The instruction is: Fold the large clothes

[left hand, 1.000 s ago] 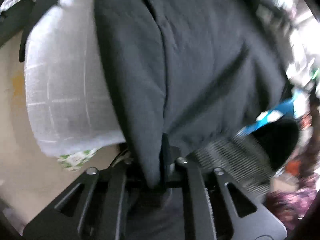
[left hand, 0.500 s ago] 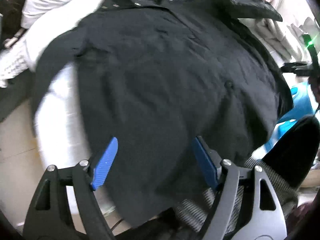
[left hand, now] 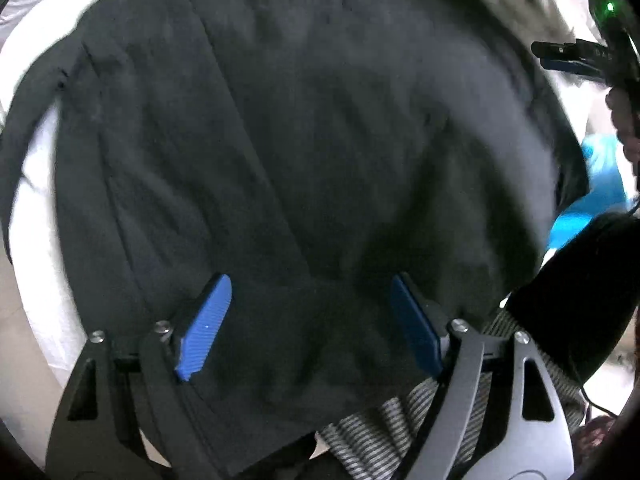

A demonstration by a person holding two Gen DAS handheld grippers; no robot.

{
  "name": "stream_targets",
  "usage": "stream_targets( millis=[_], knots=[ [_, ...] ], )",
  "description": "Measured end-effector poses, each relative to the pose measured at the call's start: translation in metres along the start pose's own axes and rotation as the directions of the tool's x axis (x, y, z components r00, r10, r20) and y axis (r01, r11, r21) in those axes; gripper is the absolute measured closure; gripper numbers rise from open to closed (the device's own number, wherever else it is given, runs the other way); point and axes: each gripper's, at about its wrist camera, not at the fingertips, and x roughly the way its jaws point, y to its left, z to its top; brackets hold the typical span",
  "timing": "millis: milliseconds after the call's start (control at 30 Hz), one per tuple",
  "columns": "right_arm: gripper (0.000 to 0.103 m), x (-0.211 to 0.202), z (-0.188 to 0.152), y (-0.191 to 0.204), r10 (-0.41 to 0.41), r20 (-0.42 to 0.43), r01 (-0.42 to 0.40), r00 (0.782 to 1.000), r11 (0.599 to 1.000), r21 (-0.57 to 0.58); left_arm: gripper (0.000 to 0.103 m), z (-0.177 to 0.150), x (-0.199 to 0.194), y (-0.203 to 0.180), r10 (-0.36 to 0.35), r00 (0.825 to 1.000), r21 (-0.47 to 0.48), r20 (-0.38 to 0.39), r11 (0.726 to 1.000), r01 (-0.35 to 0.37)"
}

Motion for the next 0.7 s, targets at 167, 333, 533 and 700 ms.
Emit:
stream_targets(
  millis=[167,333,533,700],
  knots=[
    [0.023,-0.077,0.026,-0.025,-0.019,0.288,-0.005,0.957,0.997,0.08,0.021,0.048,-0.017,-0.01,0.021,0.99,0.004,0.143,1.0,-0.022],
    [0.018,-0.118,0.062,-0.07,-0.101,0.398,0.013,0.912,0.976,0.218,0.021,0.114,-0.001,-0.012,-0.015,0.987,-0.029,0.158,0.999,0.02],
    [0.018,-0.102,0.099,-0.128,-0.07,0.399,-0.062,0.914,0.95,0.307,0.021,0.205,0.017,-0.032,-0.026,0.971,-0.022,0.237,0.999,0.032],
    [0.091,-0.099,0.11,-0.139,0.036,0.476,-0.144,0.879,0.971,0.193,0.024,0.276,0.031,-0.045,-0.077,0.939,0.017,0.336,0.997,0.076]
  ],
)
